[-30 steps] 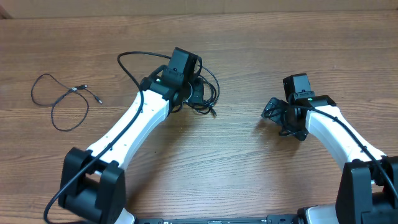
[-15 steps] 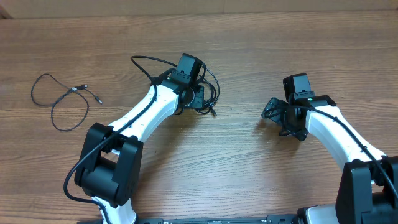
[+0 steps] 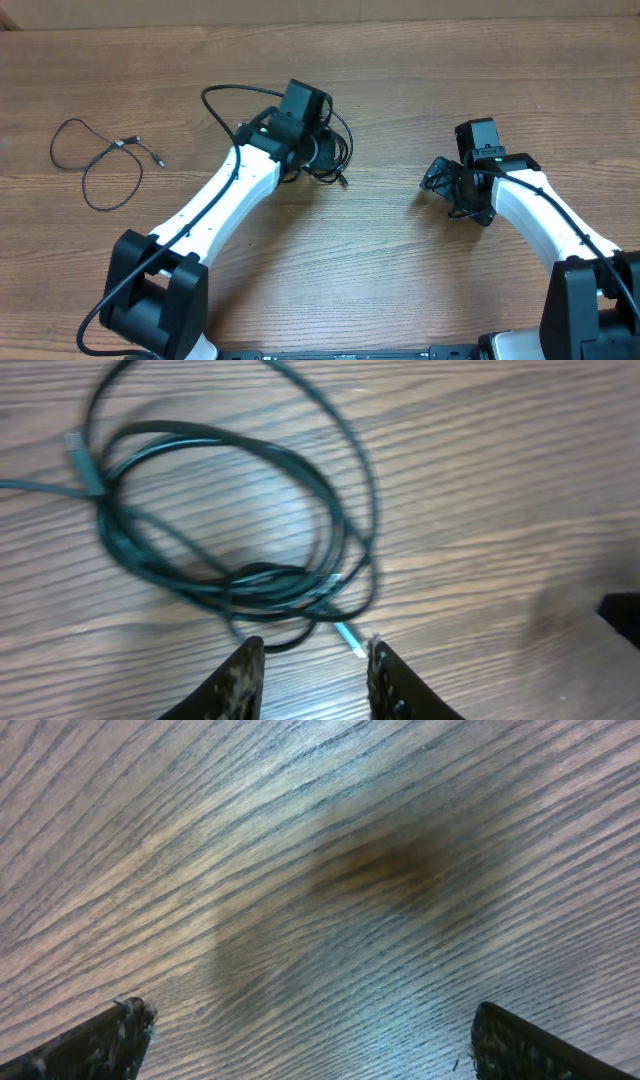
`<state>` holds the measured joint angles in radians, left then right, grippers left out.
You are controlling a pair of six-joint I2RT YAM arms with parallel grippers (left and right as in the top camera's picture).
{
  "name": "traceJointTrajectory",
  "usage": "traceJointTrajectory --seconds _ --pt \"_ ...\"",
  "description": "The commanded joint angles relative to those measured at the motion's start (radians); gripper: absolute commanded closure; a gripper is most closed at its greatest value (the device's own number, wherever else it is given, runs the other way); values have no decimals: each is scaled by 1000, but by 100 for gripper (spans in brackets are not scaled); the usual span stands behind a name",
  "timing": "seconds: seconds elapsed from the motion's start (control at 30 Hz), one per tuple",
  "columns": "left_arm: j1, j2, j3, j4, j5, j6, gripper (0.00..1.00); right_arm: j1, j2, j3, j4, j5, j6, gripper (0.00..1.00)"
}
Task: Untangle cables
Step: 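Lift and shake the grasped strand with the left gripper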
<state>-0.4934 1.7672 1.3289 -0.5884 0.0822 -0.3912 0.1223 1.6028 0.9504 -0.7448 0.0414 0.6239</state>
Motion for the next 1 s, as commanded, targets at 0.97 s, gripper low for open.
traceJointTrajectory --seconds 0.97 --pt "-82 330 9 419 -38 -28 92 -2 -9 2 3 13 -4 0"
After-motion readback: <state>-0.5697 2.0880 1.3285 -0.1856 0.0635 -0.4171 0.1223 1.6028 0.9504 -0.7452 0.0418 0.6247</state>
